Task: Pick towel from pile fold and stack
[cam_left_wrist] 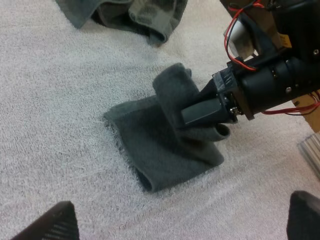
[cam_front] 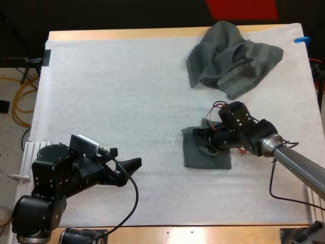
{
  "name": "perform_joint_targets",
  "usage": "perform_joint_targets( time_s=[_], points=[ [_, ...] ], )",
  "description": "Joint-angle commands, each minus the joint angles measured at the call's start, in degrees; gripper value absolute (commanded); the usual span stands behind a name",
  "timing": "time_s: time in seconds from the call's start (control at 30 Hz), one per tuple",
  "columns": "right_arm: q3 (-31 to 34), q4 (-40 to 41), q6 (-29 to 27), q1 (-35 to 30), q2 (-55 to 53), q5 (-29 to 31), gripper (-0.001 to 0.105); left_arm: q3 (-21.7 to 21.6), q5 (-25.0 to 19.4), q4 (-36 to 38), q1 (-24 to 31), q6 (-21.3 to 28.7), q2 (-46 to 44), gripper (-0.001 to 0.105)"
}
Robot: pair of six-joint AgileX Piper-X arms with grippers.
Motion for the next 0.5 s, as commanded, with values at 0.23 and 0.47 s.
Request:
perform_joint_targets(
  time_s=[0.23, 0.47],
  points=[
    [-0.5, -1.1, 0.4, 0.1, -0.6, -1.7, 0.058, -0.2, 0.5, -0.2, 0.0, -0.4, 0.0, 0.080],
    [-0.6, -2.4, -4.1, 0.3, -6.5, -2.1, 0.079, -0.2, 0.5, -0.8, -0.1, 0.3, 1.3, 0.080]
  ],
)
